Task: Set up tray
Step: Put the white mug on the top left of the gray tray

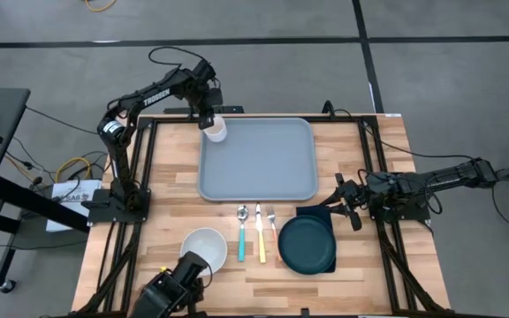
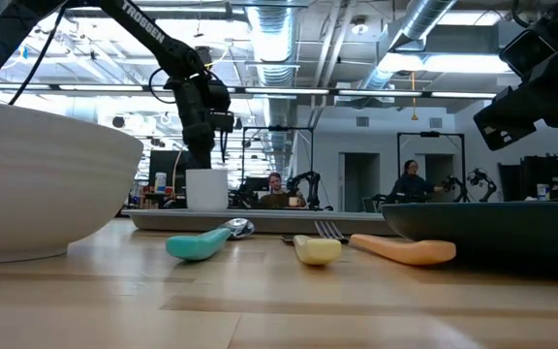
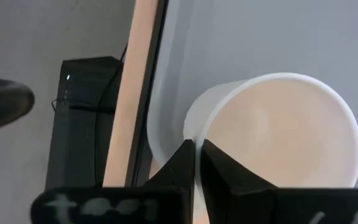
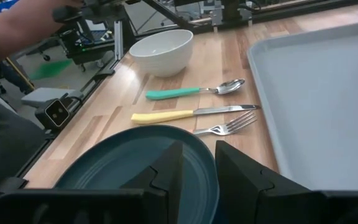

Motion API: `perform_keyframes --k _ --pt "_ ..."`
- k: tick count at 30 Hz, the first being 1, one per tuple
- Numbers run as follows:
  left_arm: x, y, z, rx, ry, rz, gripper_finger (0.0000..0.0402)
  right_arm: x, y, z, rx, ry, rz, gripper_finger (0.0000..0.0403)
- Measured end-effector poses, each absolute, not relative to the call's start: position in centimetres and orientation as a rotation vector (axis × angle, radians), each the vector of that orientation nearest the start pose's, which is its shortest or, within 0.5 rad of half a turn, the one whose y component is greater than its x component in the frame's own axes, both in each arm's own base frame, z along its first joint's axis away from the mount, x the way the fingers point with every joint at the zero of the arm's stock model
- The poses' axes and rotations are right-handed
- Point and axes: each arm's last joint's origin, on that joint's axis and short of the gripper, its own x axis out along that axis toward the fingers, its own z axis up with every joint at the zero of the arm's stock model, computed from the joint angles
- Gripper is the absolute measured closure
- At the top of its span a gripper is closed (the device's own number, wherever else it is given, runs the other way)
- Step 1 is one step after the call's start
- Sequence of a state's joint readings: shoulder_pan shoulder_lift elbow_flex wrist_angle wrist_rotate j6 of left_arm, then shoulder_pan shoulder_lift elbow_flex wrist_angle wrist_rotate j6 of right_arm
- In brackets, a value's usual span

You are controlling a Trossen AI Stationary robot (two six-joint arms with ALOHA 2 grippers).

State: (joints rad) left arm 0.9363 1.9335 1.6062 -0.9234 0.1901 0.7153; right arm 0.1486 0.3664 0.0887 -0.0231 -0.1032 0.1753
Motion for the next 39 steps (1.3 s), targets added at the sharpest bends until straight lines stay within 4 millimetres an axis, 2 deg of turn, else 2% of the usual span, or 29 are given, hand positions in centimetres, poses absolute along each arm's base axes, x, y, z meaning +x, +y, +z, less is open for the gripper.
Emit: perform_keyframes --k 19,30,39 --pt "24.44 31.05 23.70 -0.036 1.233 0.226 0.0401 11.61 2.04 16.00 0.167 0.323 0.223 0.0316" --pt "24.45 31.09 23.74 -0.037 1.235 0.241 0.0360 11.60 2.04 15.99 0.167 0.324 0.223 0.0316" --pt "24.45 31.08 23.74 -0.045 1.234 0.246 0.0354 11.60 2.04 15.97 0.167 0.326 0.222 0.0316"
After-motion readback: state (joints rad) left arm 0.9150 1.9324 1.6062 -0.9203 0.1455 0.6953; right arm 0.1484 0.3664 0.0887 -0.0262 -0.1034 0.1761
